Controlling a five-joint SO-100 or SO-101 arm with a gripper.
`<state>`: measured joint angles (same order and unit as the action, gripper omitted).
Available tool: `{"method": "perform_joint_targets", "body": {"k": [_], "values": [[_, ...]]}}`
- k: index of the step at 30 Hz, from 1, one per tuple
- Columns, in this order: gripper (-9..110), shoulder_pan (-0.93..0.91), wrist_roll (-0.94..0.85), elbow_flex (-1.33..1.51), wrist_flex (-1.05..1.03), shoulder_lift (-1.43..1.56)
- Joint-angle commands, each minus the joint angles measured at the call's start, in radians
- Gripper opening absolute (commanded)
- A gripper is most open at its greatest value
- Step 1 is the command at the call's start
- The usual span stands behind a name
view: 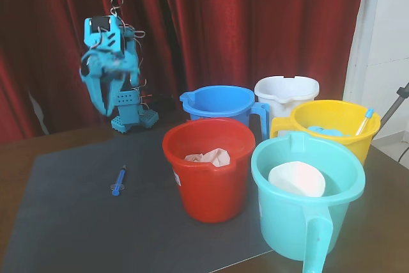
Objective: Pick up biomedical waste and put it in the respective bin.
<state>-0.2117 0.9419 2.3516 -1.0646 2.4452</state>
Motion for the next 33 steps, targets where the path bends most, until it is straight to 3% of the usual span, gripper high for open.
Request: {"method": "perform_joint_targets", "body": {"k": [1,10,13,18,33], "values": [[1,0.009,0.195,-0.066,-0.015,-0.078],[1,0.112,0.52,-0.126,-0.003,-0.236],[8,0.137,0.589,-0.127,0.025,-0.293],[18,0.137,0.592,-0.126,0.12,-0.42],[19,0.123,0.471,-0.21,0.207,-0.626]]}}
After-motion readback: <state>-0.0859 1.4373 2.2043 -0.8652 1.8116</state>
